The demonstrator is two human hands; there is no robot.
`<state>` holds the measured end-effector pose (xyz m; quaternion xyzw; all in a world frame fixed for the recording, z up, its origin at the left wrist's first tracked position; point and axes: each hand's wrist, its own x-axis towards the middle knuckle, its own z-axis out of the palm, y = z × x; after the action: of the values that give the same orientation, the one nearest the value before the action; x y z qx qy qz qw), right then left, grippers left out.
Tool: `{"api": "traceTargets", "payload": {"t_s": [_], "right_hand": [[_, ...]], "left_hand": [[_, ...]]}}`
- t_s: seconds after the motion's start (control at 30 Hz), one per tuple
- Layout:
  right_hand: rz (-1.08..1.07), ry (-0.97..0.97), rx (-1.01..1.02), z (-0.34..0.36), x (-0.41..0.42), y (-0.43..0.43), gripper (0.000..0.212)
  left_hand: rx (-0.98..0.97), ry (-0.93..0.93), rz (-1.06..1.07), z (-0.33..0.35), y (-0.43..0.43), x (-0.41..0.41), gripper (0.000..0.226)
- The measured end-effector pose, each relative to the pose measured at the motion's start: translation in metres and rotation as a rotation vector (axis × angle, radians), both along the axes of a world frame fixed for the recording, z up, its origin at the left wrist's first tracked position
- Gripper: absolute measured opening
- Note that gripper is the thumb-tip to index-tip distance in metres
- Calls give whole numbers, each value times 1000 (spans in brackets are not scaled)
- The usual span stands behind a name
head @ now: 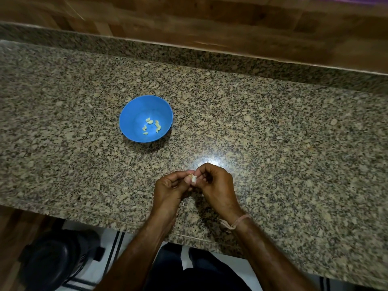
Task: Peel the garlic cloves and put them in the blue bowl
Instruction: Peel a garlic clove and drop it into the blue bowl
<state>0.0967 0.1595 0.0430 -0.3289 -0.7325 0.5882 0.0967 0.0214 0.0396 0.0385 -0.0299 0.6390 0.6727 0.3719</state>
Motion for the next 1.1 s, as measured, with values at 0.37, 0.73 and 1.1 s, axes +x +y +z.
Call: {"api": "traceTargets", "payload": {"t_s": [0.37, 0.73, 1.1], "right_hand": [[-92, -135, 95, -20, -20, -21, 18], [-71, -131, 158, -43, -1, -17, 16], [-5, -327, 399, -40, -1, -33, 18]], "left_hand": [[-227, 94, 164, -18, 10, -4, 8], [-579, 848, -142, -30, 1, -39, 17], [-757, 1028, -316, -51, -47, -7, 39]]}}
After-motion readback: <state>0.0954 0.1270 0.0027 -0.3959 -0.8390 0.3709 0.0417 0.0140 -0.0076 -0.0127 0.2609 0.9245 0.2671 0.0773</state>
